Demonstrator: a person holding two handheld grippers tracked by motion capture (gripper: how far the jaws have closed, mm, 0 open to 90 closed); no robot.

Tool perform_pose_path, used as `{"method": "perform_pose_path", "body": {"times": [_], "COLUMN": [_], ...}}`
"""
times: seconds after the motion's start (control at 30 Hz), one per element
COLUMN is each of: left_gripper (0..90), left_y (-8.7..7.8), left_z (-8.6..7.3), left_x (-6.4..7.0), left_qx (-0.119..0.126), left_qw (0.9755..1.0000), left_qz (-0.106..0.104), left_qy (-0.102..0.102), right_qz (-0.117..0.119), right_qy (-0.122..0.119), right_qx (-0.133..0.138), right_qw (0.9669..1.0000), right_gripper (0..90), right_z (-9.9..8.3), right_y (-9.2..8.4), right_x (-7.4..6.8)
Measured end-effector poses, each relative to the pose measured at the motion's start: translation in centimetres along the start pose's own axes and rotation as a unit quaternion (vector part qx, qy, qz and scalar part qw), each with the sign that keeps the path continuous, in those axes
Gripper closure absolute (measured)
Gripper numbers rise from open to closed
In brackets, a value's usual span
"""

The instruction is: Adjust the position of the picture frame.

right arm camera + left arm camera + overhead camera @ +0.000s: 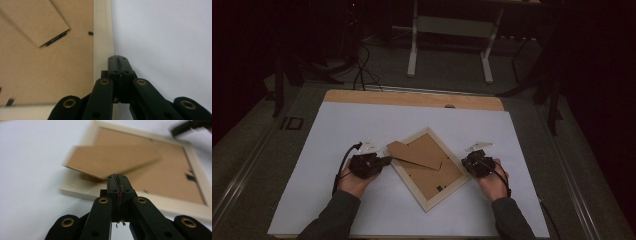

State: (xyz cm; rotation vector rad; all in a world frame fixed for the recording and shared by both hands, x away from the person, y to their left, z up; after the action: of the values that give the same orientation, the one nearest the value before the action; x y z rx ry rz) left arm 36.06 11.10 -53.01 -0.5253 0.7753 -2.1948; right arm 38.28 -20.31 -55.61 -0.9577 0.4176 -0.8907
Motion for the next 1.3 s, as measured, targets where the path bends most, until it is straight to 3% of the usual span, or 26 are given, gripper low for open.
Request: {"method": "perform_pose_path", "body": {"times": [0.17,0.33,0.63,0.9,1.3], "left_gripper": [90.0,90.0,90.0,90.0,90.0], "left_y": [0.5,2.0,4.8,5.4,6.3], "left_z": [0.8,0.8,0.6,0.3,-0.1], "left_x": [-3.0,-4.8,-5.8,-6.3,-6.4], "left_qx": [0.001,-0.023,-0.054,-0.069,-0.085], "left_qw": [0.9994,0.9987,0.9976,0.9966,0.9956], "left_qz": [0.023,0.028,0.023,0.027,0.023], "left_qy": [-0.024,-0.035,-0.036,-0.035,-0.029], "right_qz": [0.004,0.009,0.017,0.023,0.025], "right_qy": [-0.008,-0.008,-0.009,-0.009,-0.009], "right_qx": [-0.001,-0.003,-0.003,-0.009,-0.013], "right_qw": [1.0,0.9999,0.9998,0.9997,0.9996], "right_gripper": [90.0,90.0,90.0,90.0,90.0], "right_z": [-1.2,-2.7,-5.0,-6.1,-6.2], "right_y": [-1.0,-1.6,-2.4,-2.2,-1.8], "right_x": [-0.5,-1.0,-2.1,-2.6,-3.1]}}
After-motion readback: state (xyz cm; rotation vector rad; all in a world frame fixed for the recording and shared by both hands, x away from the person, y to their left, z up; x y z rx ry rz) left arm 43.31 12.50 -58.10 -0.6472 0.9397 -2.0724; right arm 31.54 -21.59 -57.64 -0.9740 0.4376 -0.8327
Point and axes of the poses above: each handheld gripper's, and its own axes: y roughly forward along the jaws, z roughly out of its top, x roughly to its right, the point moved 7 cm from there along y, roughly forward along the jaws, and after that the axes turned 6 degrees about -x, right-handed, at the moved point
